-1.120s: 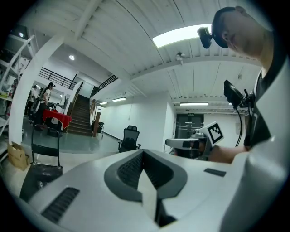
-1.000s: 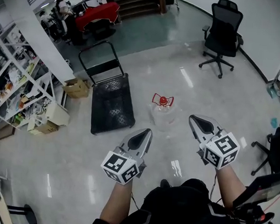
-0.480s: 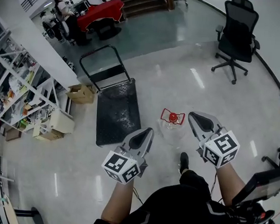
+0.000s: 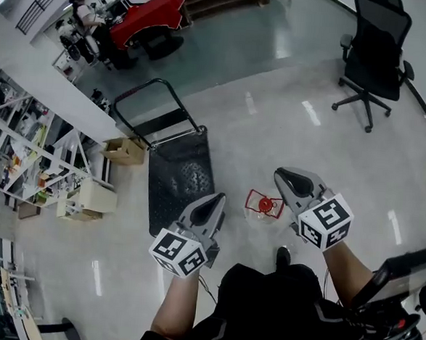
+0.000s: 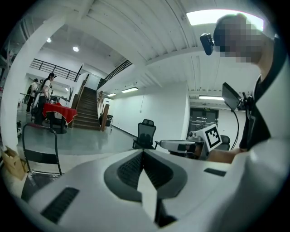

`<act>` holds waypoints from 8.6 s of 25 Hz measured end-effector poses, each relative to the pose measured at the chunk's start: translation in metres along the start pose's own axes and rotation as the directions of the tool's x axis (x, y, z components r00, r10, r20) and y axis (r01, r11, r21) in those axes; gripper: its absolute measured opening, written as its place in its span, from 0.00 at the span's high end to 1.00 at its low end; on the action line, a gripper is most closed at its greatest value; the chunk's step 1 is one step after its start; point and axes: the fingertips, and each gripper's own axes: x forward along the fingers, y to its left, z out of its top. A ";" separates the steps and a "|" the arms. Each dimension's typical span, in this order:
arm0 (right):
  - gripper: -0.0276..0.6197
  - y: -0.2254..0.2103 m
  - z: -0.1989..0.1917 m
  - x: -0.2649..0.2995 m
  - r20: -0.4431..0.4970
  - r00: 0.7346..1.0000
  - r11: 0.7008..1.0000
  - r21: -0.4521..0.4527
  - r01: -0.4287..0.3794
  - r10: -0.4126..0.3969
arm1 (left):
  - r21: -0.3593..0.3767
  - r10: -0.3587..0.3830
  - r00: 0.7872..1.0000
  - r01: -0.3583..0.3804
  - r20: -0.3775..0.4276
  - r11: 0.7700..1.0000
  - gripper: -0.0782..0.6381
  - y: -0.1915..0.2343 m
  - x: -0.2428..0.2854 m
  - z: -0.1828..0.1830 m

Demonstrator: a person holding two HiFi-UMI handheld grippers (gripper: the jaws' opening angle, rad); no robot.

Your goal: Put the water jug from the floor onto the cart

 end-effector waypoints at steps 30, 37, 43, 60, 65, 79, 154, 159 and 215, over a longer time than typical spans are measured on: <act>0.69 -0.141 -0.487 0.086 -0.690 0.706 0.781 0.351 0.516 -0.157 | -0.355 -0.192 0.687 -0.102 -0.701 0.929 0.69 0.188 0.192 -0.445; 0.68 -0.132 -0.551 0.076 -0.725 0.680 0.711 0.423 0.562 -0.106 | -0.355 -0.166 0.627 -0.188 -0.761 0.916 0.59 0.208 0.195 -0.516; 0.68 -0.128 -0.581 0.079 -0.743 0.665 0.721 0.418 0.553 -0.080 | -0.355 -0.228 0.576 -0.118 -0.785 0.927 0.58 0.196 0.201 -0.553; 0.82 -0.126 -0.550 0.106 -0.696 0.716 0.679 0.503 0.535 -0.048 | -0.540 -0.289 0.633 -0.245 -0.718 0.805 0.82 0.184 0.192 -0.551; 0.82 -0.118 -0.472 0.116 -0.665 0.747 0.710 0.521 0.473 -0.009 | -0.547 -0.259 0.689 -0.236 -0.677 0.803 0.82 0.184 0.177 -0.474; 0.82 -0.043 -0.229 0.227 -0.555 0.814 0.858 0.490 0.155 0.170 | -0.568 -0.008 0.875 -0.306 -0.483 0.764 0.82 0.259 0.078 -0.234; 0.80 0.216 -0.351 0.819 -0.723 0.499 0.875 0.340 -0.345 0.478 | -0.641 0.516 0.698 -0.695 -0.496 0.325 0.76 0.790 -0.174 -0.356; 0.78 0.210 -0.307 0.818 -0.695 0.552 0.883 0.296 -0.364 0.461 | -0.608 0.542 0.666 -0.728 -0.513 0.318 0.72 0.774 -0.209 -0.340; 0.95 0.143 -0.002 0.261 -0.154 0.976 0.988 -0.010 -0.157 0.154 | -0.068 0.238 0.966 -0.232 0.100 0.970 0.89 0.277 -0.177 -0.008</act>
